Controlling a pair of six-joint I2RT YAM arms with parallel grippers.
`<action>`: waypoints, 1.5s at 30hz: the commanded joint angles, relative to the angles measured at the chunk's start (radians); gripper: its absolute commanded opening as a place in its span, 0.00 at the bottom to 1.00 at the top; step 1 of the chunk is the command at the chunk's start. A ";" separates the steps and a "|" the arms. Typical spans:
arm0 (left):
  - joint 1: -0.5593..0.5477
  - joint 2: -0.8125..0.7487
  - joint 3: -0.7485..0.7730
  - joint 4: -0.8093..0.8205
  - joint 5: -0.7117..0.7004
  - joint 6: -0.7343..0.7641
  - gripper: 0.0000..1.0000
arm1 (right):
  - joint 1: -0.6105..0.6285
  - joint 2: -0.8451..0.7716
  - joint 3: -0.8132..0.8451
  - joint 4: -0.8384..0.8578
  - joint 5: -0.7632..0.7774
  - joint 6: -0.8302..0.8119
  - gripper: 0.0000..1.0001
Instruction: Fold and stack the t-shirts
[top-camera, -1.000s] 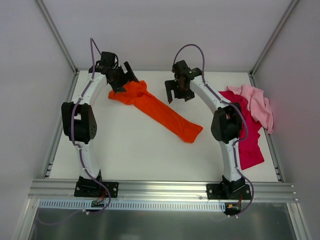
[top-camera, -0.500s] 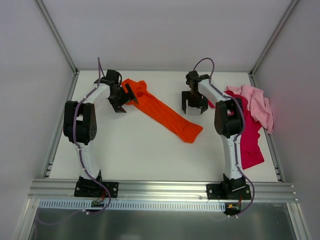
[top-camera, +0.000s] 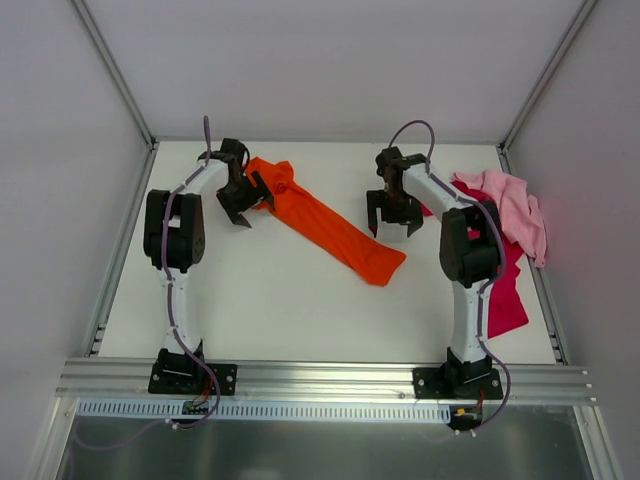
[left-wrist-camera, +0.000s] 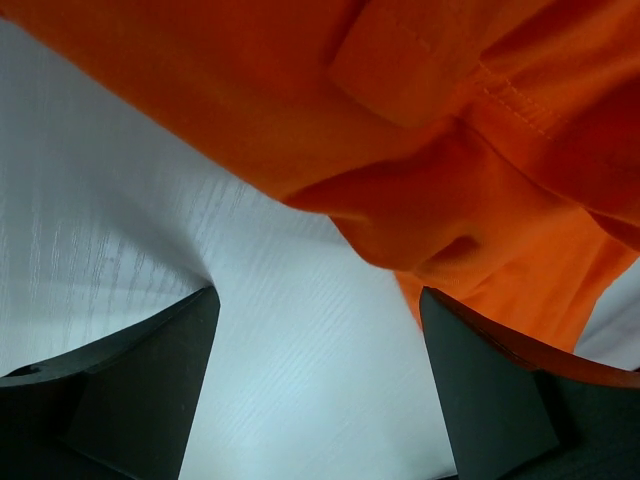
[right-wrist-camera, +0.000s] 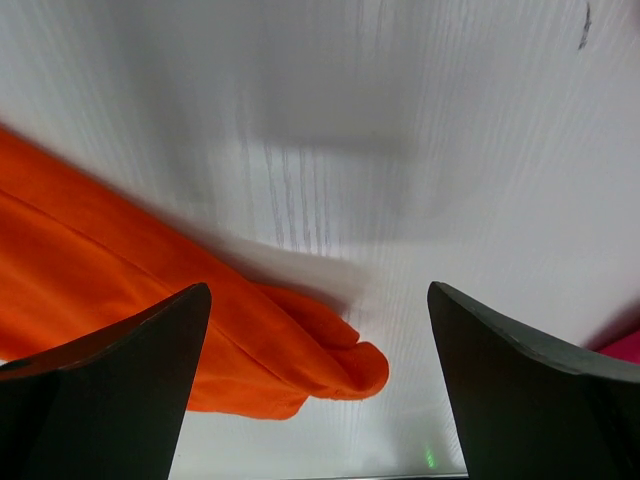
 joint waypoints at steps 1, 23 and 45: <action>-0.012 0.039 0.074 -0.076 -0.018 -0.016 0.83 | 0.015 -0.103 -0.021 -0.012 -0.024 -0.013 0.96; 0.045 0.238 0.466 -0.202 0.084 0.016 0.84 | 0.210 -0.011 -0.075 -0.030 -0.186 -0.068 0.98; 0.042 0.347 0.502 -0.009 0.400 0.024 0.84 | 0.379 -0.071 -0.145 0.057 -0.596 -0.128 1.00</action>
